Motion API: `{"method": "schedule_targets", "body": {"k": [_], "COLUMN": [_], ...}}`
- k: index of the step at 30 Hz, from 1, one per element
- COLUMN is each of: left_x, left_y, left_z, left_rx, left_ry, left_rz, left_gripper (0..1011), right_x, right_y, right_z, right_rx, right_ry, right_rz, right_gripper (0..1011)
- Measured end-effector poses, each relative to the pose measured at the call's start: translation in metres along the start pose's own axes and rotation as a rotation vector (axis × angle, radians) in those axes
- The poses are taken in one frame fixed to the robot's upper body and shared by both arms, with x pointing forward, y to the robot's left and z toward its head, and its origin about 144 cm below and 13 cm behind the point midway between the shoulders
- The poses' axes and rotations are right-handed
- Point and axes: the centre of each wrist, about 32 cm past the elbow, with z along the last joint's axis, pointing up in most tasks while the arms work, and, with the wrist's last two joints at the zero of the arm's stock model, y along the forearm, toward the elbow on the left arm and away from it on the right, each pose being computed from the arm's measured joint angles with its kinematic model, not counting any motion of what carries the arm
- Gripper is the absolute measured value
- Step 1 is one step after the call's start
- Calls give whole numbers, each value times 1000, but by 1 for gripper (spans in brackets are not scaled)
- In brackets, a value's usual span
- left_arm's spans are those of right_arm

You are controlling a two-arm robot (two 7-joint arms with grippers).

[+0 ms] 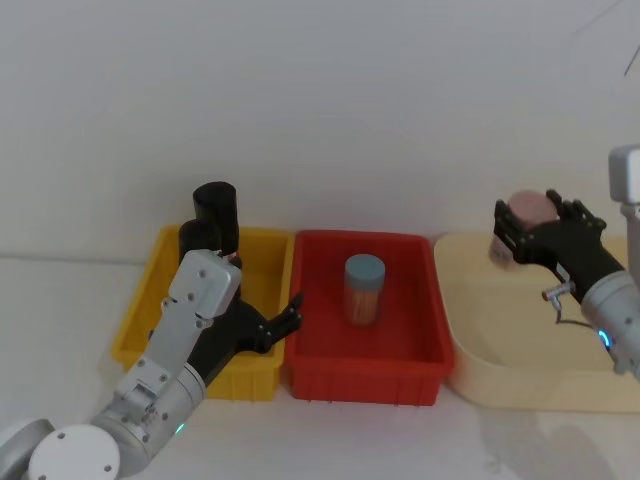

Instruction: Pick up the garbage bag with the one hand and transfer it to the other hand.

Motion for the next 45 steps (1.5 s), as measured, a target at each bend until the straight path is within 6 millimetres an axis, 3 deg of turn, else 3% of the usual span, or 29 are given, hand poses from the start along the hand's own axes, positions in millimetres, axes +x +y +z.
{"method": "schedule_targets", "body": {"k": [11, 17, 24, 45], "left_x": [0, 0, 0, 0], "left_y": [0, 0, 0, 0], "left_z": [0, 0, 0, 0], "left_rx": [0, 0, 0, 0], "left_ry": [0, 0, 0, 0], "left_rz": [0, 0, 0, 0], "left_gripper": [1001, 1002, 1001, 1002], "right_x": [0, -3, -4, -3], "right_y": [4, 8, 9, 3], "right_z": [-31, -45, -53, -54], "right_rx": [-147, -209, -245, -232], "right_ry": [-40, -63, -76, -56], "right_rz": [-10, -9, -8, -19], "right_gripper": [671, 859, 1001, 999]}}
